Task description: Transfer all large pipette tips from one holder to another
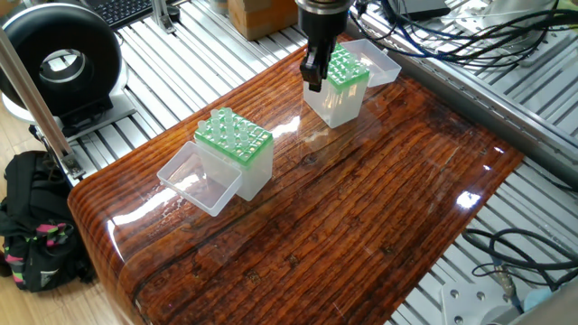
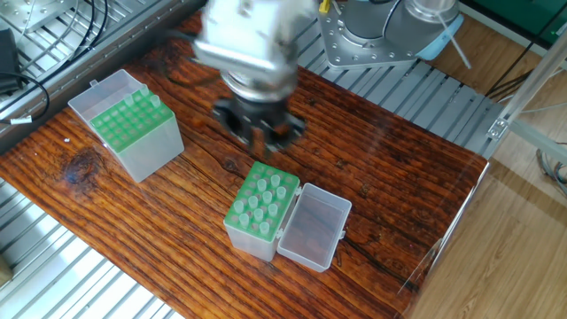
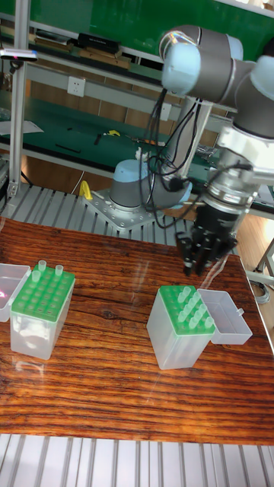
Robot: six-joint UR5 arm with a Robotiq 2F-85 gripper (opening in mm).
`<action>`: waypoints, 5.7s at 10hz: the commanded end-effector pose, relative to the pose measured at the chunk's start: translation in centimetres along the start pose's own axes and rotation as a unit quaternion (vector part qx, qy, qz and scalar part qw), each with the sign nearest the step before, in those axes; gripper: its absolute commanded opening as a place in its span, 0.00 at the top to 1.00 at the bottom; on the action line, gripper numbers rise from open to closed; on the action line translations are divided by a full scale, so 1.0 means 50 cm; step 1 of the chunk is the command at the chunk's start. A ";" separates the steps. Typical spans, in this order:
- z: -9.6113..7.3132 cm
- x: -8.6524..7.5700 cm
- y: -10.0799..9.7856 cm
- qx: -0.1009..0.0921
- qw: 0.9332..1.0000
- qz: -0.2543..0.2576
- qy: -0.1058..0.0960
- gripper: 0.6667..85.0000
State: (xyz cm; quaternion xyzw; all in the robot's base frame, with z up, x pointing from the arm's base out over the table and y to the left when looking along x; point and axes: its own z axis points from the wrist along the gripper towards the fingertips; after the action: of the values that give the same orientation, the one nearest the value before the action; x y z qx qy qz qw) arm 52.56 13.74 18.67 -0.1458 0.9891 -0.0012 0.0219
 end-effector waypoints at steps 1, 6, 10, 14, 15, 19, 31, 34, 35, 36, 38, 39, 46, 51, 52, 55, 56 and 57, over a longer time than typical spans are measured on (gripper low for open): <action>0.028 -0.009 0.084 -0.023 0.998 0.061 0.001 0.67; 0.061 -0.005 0.009 0.003 1.000 0.024 -0.018 0.68; 0.065 0.007 -0.008 0.007 1.000 0.018 -0.017 0.68; 0.083 -0.004 -0.004 -0.003 1.000 0.014 -0.024 0.66; 0.083 -0.005 0.000 -0.006 1.000 0.015 -0.025 0.66; 0.086 -0.009 0.001 -0.004 1.000 0.013 -0.027 0.66; 0.085 -0.020 -0.002 0.005 0.999 0.009 -0.033 0.74; 0.083 -0.021 0.002 0.004 0.999 0.011 -0.034 0.78; 0.082 -0.020 0.003 0.006 0.999 0.013 -0.032 0.83; 0.080 -0.020 0.003 0.008 0.999 0.015 -0.032 0.87; 0.071 -0.021 0.012 0.004 0.999 0.017 -0.033 0.89; 0.063 -0.021 0.016 0.005 0.999 0.018 -0.033 0.89; -0.037 -0.014 0.011 0.009 1.000 0.008 -0.020 0.91; -0.132 -0.015 0.009 -0.008 1.000 0.001 -0.013 0.91; -0.146 -0.014 0.006 -0.010 1.000 0.001 -0.011 0.91; -0.164 -0.008 -0.012 -0.005 1.000 -0.006 -0.004 0.91; -0.164 -0.009 -0.026 0.009 1.000 -0.012 -0.005 0.91; -0.164 -0.010 -0.030 0.013 1.000 -0.015 -0.006 0.91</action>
State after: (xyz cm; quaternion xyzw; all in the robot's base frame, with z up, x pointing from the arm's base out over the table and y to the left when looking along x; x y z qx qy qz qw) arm 52.99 13.00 26.16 -0.1524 0.9879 -0.0070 0.0288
